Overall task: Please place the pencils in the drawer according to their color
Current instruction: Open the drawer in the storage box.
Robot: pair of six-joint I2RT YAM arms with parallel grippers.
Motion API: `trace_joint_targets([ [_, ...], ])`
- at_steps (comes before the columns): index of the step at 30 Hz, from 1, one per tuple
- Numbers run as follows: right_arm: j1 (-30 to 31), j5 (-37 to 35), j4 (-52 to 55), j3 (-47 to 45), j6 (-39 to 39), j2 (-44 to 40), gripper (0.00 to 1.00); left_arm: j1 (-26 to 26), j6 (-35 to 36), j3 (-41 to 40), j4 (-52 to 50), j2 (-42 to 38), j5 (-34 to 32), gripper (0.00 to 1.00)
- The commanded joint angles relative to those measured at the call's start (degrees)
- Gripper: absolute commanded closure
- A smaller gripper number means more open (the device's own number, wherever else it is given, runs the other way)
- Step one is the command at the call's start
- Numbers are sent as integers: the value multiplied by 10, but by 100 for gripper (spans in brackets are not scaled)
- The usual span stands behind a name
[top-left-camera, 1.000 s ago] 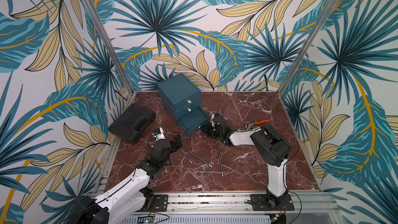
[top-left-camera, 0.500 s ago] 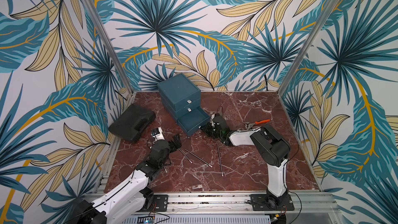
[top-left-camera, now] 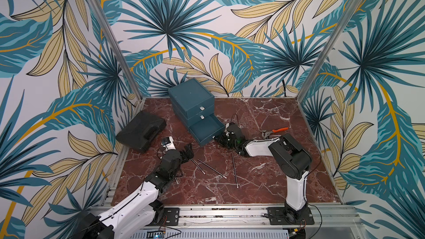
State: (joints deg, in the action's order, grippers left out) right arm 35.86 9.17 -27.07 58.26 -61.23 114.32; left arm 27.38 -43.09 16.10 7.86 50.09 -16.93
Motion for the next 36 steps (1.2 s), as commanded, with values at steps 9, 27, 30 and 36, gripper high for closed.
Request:
trace_joint_targets([
  [9, 12, 2, 73, -20, 7, -11, 94, -3, -4, -10, 4, -2, -4, 0],
  [27, 18, -4, 118, -13, 12, -13, 77, -3, -2, -8, 4, -3, -6, 0],
  [30, 19, -6, 129, -12, 17, -18, 70, -3, -2, -8, 2, -4, -6, 0],
  [36, 19, -18, 159, -12, 27, -34, 65, -3, -2, -11, 3, -6, -8, 0],
])
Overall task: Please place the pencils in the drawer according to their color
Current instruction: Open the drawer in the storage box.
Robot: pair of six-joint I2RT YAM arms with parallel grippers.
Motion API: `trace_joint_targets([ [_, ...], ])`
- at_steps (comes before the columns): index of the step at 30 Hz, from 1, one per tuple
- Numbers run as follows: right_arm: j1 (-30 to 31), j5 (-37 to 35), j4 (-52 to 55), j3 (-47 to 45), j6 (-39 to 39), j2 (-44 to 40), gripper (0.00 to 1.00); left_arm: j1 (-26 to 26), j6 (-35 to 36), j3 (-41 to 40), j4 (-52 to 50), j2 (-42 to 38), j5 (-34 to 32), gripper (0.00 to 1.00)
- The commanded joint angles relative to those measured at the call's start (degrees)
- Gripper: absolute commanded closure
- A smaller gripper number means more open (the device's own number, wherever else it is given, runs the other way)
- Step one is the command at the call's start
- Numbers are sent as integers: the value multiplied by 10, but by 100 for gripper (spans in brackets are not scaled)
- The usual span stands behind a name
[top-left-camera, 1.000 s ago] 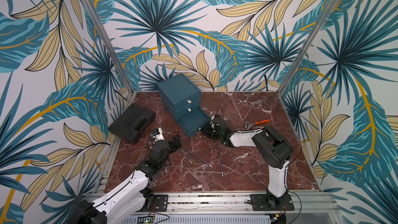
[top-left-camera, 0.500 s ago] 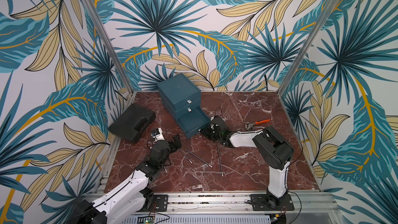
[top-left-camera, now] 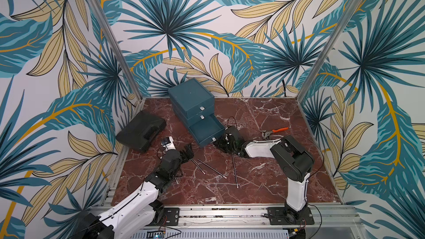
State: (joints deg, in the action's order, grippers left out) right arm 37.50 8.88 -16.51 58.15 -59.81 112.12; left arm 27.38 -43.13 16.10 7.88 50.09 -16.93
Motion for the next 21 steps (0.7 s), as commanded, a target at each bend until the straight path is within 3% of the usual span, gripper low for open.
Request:
trace_joint_targets([
  [1, 2, -18, 58, -11, 14, -14, 64, -3, -1, -12, 3, -7, -8, 0],
  [13, 9, -50, 143, -5, 52, -62, 60, -3, 2, -18, -2, -20, -14, 0],
  [21, 32, -150, 339, 50, 119, -103, 60, -2, 3, -20, -1, -17, -35, 0],
])
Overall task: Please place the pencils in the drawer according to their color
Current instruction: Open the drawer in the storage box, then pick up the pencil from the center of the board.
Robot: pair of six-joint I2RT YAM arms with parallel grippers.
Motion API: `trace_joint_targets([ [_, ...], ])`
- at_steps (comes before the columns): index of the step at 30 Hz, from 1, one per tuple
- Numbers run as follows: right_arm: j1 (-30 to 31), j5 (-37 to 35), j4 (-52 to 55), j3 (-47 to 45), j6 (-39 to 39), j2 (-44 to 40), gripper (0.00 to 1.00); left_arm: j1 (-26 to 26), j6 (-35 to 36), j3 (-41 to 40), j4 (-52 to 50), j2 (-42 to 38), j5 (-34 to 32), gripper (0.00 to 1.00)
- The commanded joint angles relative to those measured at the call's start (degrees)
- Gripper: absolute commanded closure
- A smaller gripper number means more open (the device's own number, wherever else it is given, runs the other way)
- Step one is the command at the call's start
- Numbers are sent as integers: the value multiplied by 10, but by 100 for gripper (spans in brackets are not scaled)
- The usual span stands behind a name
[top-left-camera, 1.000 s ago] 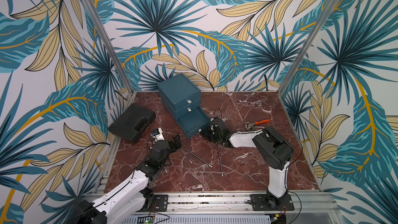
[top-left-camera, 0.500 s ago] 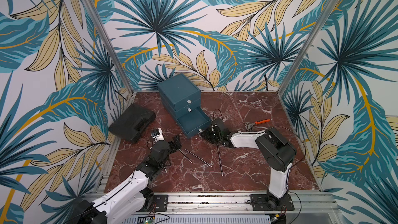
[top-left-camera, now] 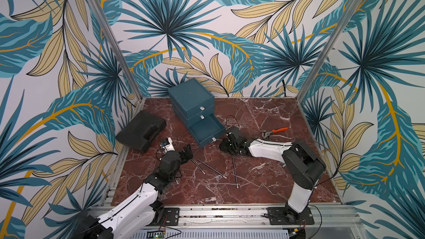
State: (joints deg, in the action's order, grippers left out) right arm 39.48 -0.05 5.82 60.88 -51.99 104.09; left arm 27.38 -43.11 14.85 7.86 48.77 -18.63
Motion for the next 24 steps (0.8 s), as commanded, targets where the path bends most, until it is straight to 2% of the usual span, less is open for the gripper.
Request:
trace_joint_targets([
  [1, 17, -73, 140, 29, 46, -28, 60, -3, 3, -8, -1, -4, -20, 0],
  [6, 48, -131, 268, 52, 67, -57, 60, -2, -2, -9, -3, 0, -25, 0],
  [9, 59, -141, 324, 44, 65, -77, 58, -2, -5, -9, 0, 7, -25, 0],
  [17, 62, -87, 371, -11, 47, -109, 56, -3, -10, -7, 23, 35, -12, 0],
  [18, 81, -81, 372, -15, 48, -110, 56, -3, -12, -7, 25, 39, -11, 0],
  [24, 106, -55, 366, -22, 50, -95, 58, -3, -22, -7, 25, 46, -2, 0],
])
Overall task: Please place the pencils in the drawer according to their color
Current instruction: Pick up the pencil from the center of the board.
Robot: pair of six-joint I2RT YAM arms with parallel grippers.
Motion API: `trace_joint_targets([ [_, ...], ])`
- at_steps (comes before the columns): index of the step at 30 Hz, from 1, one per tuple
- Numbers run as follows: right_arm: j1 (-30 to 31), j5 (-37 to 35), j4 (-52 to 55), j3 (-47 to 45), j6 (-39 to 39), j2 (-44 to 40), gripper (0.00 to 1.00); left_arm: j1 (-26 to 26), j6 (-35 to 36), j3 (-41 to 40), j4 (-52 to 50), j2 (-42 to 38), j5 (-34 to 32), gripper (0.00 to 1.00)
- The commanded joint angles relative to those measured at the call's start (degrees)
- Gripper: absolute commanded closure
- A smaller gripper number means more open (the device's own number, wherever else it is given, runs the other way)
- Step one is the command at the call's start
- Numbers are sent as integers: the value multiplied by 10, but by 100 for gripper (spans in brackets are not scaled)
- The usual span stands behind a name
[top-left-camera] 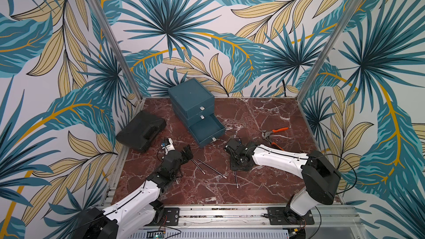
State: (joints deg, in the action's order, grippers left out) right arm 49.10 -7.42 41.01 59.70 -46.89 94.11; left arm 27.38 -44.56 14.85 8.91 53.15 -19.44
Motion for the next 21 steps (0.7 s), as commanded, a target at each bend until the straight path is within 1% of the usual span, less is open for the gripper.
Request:
trace_joint_targets([
  [1, 13, 20, 12, -12, -3, 7, 59, -3, -8, -7, 13, 1, 6, 0],
  [9, 17, 36, -3, -31, -21, 28, 64, -3, -13, -8, 7, -2, 7, 0],
  [12, 16, 40, -10, -32, -21, 37, 66, -3, -11, -8, 7, -2, 5, 0],
  [21, 16, 53, -18, -29, -13, 87, 75, -3, -8, -8, -13, -21, -17, 0],
])
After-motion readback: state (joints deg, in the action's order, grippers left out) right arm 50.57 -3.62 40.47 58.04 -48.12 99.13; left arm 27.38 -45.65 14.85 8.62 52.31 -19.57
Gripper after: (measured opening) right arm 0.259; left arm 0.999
